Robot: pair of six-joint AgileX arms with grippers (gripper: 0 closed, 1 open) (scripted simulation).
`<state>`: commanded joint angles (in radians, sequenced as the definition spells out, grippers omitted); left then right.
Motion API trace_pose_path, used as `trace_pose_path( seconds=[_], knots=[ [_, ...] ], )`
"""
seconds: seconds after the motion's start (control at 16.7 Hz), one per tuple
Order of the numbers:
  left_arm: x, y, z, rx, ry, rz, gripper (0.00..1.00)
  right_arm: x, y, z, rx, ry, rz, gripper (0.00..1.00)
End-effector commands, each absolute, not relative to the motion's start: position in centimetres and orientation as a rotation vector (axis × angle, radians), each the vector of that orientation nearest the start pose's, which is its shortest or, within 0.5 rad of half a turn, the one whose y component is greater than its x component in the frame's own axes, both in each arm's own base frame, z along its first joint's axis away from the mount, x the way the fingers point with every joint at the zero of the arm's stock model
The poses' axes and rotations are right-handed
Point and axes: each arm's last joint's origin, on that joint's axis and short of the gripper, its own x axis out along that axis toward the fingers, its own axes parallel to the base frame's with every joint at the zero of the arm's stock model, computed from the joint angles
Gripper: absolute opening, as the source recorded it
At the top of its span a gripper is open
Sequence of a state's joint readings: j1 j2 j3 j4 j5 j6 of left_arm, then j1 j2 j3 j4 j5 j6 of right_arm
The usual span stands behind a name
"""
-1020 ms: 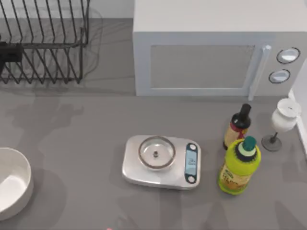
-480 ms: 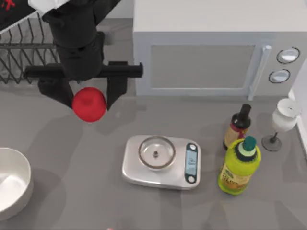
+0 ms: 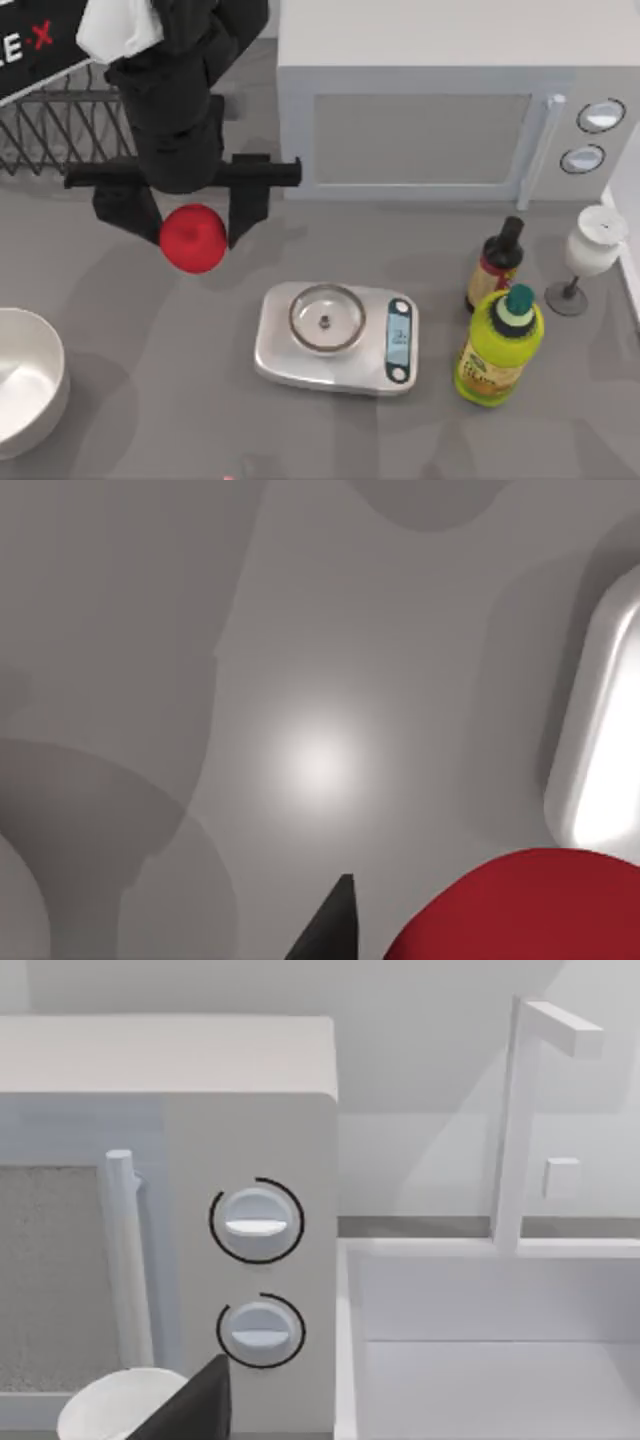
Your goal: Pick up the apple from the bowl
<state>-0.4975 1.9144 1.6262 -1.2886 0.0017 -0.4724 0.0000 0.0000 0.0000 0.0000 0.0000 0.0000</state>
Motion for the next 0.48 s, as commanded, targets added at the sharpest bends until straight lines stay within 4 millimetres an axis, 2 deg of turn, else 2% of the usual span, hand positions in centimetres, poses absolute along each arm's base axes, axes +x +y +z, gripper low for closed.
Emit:
trace_pose_path(
  seconds=[0.3, 0.48],
  knots=[
    [32.4, -17.0, 17.4, 0.010, 1.562, -0.013, 0.00, 10.6, -0.1, 16.0, 0.000, 0.000, 0.000, 1.00],
    [32.1, -17.1, 15.9, 0.016, 1.571, -0.016, 0.00, 10.6, -0.1, 16.0, 0.000, 0.000, 0.000, 1.00]
  ],
)
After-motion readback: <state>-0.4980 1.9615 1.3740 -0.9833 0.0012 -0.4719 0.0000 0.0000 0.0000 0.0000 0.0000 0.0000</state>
